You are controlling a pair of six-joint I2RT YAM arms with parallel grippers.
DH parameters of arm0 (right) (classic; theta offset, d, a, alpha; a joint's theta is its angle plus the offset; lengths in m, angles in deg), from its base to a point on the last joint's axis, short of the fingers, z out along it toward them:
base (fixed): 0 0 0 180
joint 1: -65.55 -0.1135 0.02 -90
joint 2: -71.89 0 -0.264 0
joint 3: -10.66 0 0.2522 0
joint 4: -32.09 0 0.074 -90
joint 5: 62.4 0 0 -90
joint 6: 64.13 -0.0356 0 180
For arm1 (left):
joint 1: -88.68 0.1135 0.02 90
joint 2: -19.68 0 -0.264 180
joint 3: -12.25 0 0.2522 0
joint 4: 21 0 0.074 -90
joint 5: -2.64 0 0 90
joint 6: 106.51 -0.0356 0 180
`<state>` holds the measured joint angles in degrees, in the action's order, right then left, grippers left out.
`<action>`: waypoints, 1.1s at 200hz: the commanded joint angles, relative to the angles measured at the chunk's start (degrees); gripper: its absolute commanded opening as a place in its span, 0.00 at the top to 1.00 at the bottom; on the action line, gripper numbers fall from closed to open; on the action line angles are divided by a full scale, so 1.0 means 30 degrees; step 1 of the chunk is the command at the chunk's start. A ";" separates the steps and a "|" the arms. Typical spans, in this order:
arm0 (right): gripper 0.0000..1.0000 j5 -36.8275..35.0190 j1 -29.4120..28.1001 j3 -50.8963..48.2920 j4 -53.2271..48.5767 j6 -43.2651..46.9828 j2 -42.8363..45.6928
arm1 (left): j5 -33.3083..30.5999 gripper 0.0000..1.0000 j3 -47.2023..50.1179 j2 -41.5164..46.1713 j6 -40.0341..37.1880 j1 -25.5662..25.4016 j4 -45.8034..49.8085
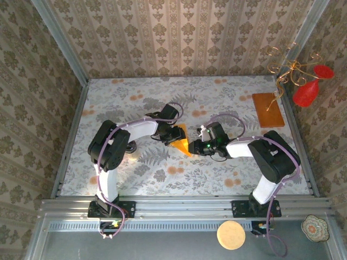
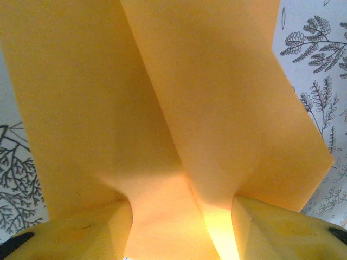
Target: Fold a paper plane with a square sheet of paper (pick it up from the middle)
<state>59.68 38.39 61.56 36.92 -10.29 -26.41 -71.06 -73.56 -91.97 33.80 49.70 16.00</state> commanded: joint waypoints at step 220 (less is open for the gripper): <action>0.78 -0.0827 -0.0615 0.1223 -0.4435 0.0603 0.1235 | -0.0869 0.49 0.0495 -0.1126 -0.0101 0.0052 0.2272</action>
<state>57.80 37.04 64.21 26.88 -8.85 -23.07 -71.30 -73.56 -92.02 33.80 49.70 16.40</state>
